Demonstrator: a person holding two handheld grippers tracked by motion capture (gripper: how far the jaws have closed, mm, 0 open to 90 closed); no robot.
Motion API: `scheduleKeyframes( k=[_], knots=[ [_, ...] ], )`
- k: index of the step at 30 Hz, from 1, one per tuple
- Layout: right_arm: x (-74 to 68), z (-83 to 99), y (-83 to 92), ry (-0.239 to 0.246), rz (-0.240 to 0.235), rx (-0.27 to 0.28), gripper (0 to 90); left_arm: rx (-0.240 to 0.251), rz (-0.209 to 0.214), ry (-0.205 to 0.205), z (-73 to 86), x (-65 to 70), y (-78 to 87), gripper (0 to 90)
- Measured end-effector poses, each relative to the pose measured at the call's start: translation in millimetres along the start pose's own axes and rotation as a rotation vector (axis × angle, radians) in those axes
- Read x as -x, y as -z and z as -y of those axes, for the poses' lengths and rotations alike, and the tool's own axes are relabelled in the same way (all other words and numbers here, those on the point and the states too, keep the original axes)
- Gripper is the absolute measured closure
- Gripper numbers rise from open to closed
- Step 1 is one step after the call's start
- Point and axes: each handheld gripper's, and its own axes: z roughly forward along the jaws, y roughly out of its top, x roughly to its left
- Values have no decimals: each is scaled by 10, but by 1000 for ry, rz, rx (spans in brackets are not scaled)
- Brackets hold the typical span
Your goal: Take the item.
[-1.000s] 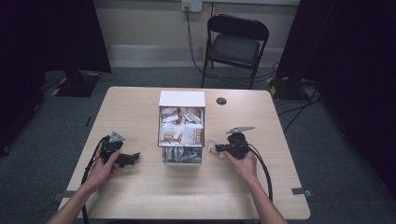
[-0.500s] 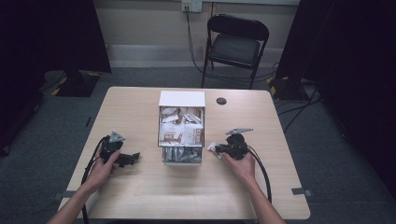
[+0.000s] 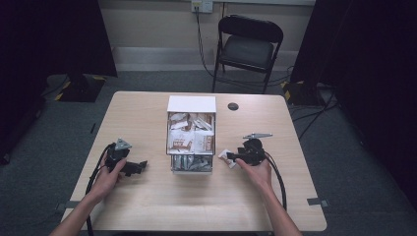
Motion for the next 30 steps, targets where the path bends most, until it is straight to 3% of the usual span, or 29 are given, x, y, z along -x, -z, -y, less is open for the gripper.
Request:
scheduleKeyframes(
  k=[3,6,9,20,30],
  knots=[
    [4,-21,16,2,41,-1,282,0,-1,1,0,0,0,0],
    [20,-34,63,-13,36,15,254,1,2,1,0,0,-1,0],
    [9,-65,130,-22,71,32,190,-1,2,0,0,-1,0,0],
    [-25,-58,528,-29,69,72,190,-1,2,-1,0,-2,0,0],
    [6,114,921,-46,102,103,174,0,2,0,0,-1,0,0]
  ],
)
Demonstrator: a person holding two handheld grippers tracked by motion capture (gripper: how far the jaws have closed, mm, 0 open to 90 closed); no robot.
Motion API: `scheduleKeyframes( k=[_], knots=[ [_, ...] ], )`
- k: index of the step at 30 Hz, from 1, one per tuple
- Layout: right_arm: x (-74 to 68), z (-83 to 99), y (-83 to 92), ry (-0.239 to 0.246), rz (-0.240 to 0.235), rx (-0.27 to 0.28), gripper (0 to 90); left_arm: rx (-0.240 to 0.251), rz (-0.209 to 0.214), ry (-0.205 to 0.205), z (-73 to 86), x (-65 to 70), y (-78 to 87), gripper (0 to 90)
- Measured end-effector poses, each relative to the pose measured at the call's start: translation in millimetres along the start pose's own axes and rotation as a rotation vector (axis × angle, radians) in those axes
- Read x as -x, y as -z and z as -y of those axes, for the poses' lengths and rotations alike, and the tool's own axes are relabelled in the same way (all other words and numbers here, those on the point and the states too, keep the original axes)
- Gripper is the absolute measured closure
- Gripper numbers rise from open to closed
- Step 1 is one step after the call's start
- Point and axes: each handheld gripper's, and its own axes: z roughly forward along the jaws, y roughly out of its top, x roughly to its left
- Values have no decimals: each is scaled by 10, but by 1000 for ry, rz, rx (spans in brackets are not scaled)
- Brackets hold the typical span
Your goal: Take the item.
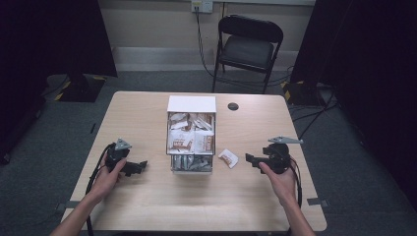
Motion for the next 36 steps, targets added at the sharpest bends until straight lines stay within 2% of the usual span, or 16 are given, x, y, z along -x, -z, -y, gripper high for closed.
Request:
scheduleKeyframes(
  k=[6,13,19,25,27,28,29,30,33,35,36],
  knots=[
    [100,108,183,-25,46,12,174,-1,0,-1,0,-1,0,0],
    [327,318,295,-62,119,9,172,-1,0,-1,0,0,0,0],
    [505,466,271,-83,188,-43,173,-1,0,-1,-1,-1,0,0],
    [592,593,236,-93,245,-106,173,-10,0,-14,-10,-8,-1,0],
    [610,640,222,-119,260,-121,185,-10,0,-14,-10,-7,-2,0],
    [614,667,204,-134,249,-128,182,-9,-1,-14,-9,-6,-2,0],
    [612,691,181,-134,242,-141,172,-9,-2,-13,-9,-5,-2,0],
    [592,701,169,-107,262,-140,172,-9,-2,-13,-9,-5,-2,0],
    [551,718,129,-83,298,-131,156,-9,-2,-14,-9,-5,-2,0],
    [511,755,79,-59,367,-101,131,-9,-3,-13,-9,-4,-1,0],
    [505,780,61,-57,371,-74,108,-9,-3,-13,-8,-3,-1,0]
  ],
)
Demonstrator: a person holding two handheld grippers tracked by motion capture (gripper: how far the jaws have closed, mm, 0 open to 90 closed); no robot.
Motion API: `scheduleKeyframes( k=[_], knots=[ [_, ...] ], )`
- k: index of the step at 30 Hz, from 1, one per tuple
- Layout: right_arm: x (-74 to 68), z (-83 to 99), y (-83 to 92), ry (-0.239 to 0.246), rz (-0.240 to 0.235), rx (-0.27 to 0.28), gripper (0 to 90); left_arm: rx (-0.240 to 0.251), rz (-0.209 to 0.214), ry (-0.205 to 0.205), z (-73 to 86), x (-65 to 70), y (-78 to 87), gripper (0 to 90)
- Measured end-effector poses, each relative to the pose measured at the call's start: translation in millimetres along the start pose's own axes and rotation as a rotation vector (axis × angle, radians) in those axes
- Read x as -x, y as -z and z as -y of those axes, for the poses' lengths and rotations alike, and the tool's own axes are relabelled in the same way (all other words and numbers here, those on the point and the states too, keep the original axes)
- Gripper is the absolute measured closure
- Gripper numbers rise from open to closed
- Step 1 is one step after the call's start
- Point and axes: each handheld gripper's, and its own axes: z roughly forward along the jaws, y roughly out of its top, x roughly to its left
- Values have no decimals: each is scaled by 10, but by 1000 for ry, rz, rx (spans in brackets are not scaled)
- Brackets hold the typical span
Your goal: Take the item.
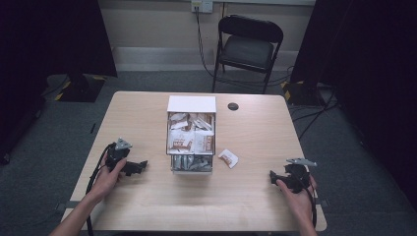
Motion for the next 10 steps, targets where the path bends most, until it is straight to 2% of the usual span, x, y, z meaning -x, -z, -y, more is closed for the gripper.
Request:
scheduleKeyframes(
  k=[2,10],
  knots=[
    [-7,29,-15,8,-1,29,96,0,0,0,0,0,0,0],
    [-10,37,-6,3,4,26,95,-1,0,-1,1,2,2,0]
  ],
)
